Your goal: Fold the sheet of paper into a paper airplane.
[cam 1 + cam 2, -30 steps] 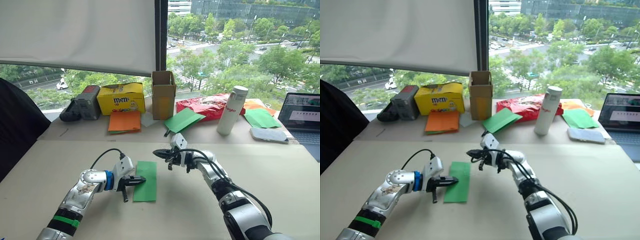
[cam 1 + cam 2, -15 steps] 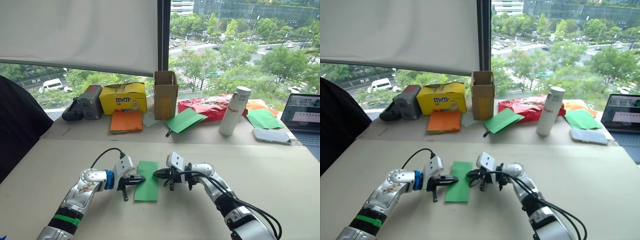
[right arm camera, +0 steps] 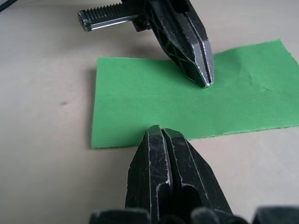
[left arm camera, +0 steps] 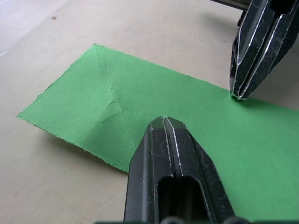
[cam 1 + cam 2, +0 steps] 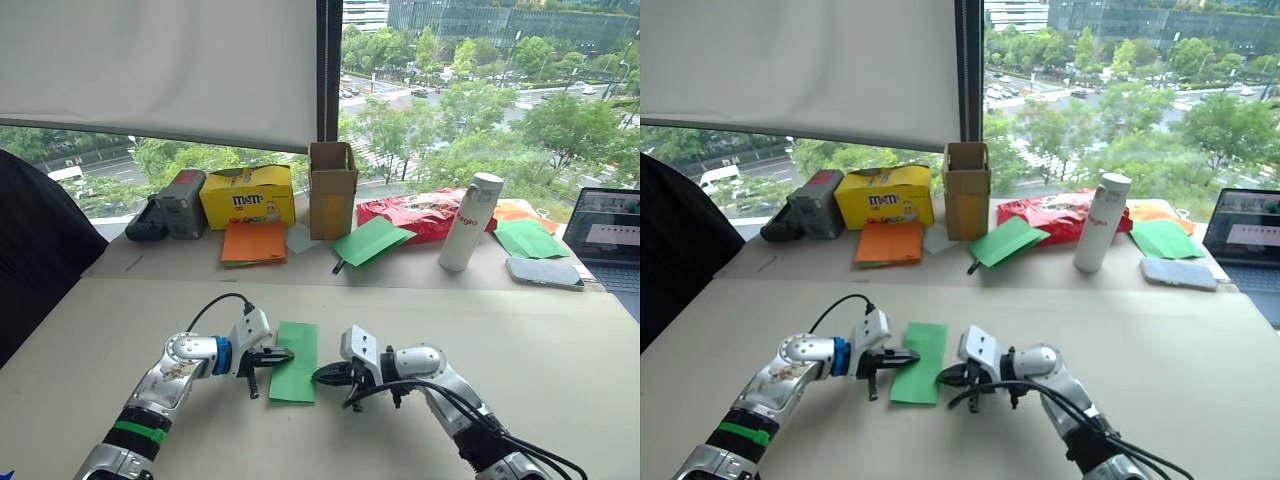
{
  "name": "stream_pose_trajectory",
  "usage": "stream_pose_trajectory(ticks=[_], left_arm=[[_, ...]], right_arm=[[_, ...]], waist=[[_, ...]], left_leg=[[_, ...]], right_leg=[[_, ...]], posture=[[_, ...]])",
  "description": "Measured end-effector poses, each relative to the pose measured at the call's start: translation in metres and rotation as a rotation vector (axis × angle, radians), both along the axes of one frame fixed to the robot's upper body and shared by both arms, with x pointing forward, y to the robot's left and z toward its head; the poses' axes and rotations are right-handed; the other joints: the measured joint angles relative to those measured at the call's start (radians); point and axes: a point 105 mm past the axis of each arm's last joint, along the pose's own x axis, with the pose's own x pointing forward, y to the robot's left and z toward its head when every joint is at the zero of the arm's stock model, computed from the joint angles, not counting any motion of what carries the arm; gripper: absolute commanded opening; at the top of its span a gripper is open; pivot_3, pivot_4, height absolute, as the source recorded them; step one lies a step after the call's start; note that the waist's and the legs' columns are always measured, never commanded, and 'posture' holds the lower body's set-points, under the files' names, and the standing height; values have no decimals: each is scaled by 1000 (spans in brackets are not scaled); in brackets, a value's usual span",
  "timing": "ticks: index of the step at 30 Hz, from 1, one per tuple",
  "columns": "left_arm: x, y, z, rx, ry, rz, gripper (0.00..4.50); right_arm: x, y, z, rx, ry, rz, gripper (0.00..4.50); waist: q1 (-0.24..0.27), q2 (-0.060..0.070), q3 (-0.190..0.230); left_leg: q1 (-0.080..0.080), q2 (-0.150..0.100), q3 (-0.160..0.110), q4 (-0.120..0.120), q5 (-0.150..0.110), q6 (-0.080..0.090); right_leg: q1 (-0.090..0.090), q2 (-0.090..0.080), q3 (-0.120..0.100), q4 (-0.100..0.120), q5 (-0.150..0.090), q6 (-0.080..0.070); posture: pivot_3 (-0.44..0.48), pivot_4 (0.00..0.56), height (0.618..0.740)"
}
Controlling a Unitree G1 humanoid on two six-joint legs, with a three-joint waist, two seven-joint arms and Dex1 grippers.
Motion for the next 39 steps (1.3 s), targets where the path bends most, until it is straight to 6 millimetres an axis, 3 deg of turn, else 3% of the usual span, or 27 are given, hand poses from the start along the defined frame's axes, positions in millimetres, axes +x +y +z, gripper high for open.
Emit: stream_pose_trajectory(ticks=[23, 26, 29, 35, 39], left_arm=[[-3, -5, 0, 0, 21, -61, 0], [-4, -5, 0, 2, 28, -65, 0], [-5, -6, 0, 4, 32, -71, 0], [-7, -7, 0, 6, 39, -83, 0], [-7, -5, 0, 14, 46, -78, 0]], right_arm=[[-33, 7, 6, -194, -194, 148, 18], [-27, 13, 14, -166, -204, 133, 18], [-9, 21, 33, -126, -263, 95, 18], [-4, 23, 9, -163, -209, 91, 18], [-10, 25, 7, -153, -210, 116, 18]], waist=[[-1, -2, 0], [-3, -2, 1], [-2, -2, 0], [0, -3, 0], [-1, -2, 0]], left_leg=[[1, 0, 0, 0, 0, 0], [1, 0, 0, 0, 0, 0], [2, 0, 0, 0, 0, 0], [1, 0, 0, 0, 0, 0], [1, 0, 0, 0, 0, 0]], right_leg=[[0, 2, 0, -1, 0, 1], [0, 2, 0, -1, 0, 0], [0, 3, 0, -1, 0, 0], [-1, 1, 0, -1, 0, 0], [0, 2, 0, -1, 0, 0]], posture=[[0, 150, 656], [0, 150, 656], [0, 150, 656], [0, 150, 656], [0, 150, 656]])
